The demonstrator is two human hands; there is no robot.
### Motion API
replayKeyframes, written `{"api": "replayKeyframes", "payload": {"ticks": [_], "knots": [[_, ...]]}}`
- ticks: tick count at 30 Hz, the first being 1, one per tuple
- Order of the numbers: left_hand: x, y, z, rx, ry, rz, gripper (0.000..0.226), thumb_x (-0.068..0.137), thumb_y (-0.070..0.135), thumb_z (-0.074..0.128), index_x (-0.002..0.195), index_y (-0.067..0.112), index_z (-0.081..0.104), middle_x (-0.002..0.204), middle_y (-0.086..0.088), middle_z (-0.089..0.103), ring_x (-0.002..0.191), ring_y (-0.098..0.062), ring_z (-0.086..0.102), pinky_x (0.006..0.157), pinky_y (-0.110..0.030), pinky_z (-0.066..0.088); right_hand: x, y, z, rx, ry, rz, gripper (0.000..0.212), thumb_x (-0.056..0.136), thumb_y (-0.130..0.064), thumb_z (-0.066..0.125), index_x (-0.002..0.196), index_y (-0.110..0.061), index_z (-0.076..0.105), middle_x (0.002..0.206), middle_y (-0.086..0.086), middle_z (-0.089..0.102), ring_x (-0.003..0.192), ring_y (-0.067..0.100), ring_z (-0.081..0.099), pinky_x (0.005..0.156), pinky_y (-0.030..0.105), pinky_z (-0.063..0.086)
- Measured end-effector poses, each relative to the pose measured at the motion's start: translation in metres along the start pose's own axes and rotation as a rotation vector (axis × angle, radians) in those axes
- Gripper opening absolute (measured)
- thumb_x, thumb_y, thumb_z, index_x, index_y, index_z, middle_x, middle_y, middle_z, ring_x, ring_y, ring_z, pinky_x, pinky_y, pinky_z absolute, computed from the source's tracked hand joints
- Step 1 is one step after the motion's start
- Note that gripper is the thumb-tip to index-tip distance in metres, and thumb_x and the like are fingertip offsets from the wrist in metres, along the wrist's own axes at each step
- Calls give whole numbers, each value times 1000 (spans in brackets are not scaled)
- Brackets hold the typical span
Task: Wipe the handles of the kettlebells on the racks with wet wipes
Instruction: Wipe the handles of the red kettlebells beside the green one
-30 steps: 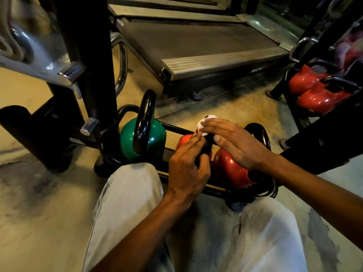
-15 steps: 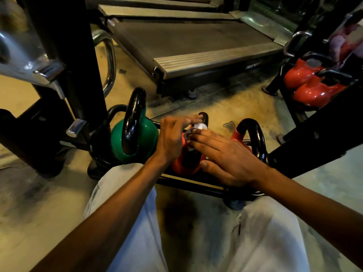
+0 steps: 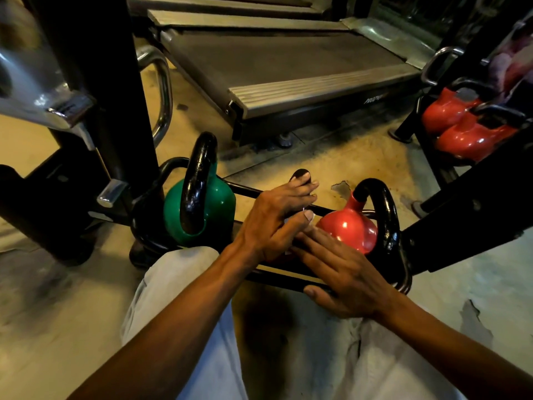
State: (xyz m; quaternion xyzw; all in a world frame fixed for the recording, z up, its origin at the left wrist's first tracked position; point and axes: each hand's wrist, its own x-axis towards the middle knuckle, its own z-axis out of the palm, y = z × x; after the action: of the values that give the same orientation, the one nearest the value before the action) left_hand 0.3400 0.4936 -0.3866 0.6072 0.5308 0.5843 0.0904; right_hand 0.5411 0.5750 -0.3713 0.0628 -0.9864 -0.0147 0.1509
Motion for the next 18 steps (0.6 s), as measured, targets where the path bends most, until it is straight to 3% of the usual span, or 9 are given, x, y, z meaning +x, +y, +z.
{"api": "replayKeyframes", "payload": {"ticks": [3, 5, 8, 11, 15, 18], "knots": [[0, 0, 3, -39, 53, 2, 50, 95, 31, 51, 124, -4, 72, 142, -19, 63, 145, -28, 50, 116, -55, 43, 5, -9, 1, 166, 43, 199, 69, 104, -35, 53, 158, 2, 32, 171, 16, 21, 160, 31, 21, 127, 47, 28], [1, 0, 4, -98, 109, -20, 49, 95, 29, 51, 124, -5, 72, 139, -19, 65, 143, -28, 53, 116, -55, 44, 12, -27, 2, 481, 96, 433, 69, 107, -36, 45, 164, -7, 20, 175, 2, 12, 162, 21, 13, 130, 41, 20], [2, 1, 7, -164, 142, -76, 50, 95, 28, 49, 125, -5, 71, 139, -18, 65, 142, -26, 54, 118, -52, 43, 32, -44, 4, 996, 276, 715, 71, 107, -51, 38, 166, -18, 17, 173, -11, 17, 160, 8, 14, 131, 40, 17], [2, 2, 7, -206, 165, -97, 52, 94, 27, 48, 129, -7, 68, 141, -19, 63, 140, -24, 56, 118, -51, 43, 66, -35, 1, 1298, 410, 867, 72, 107, -57, 28, 166, -17, 21, 171, -8, 27, 156, 3, 24, 132, 39, 16], [1, 3, 7, -218, 155, -94, 52, 95, 26, 46, 129, -7, 67, 141, -18, 63, 140, -23, 56, 119, -49, 43, 83, -28, -3, 1406, 477, 968, 80, 100, -62, 27, 165, -16, 24, 170, -5, 29, 154, 3, 28, 132, 38, 17], [2, 1, 6, -227, 155, -110, 52, 95, 27, 46, 126, -7, 69, 139, -18, 65, 139, -22, 57, 118, -48, 43, 60, -70, 2, 1417, 451, 1000, 72, 99, -64, 30, 162, -30, 28, 169, -15, 28, 153, -4, 27, 131, 34, 19]]}}
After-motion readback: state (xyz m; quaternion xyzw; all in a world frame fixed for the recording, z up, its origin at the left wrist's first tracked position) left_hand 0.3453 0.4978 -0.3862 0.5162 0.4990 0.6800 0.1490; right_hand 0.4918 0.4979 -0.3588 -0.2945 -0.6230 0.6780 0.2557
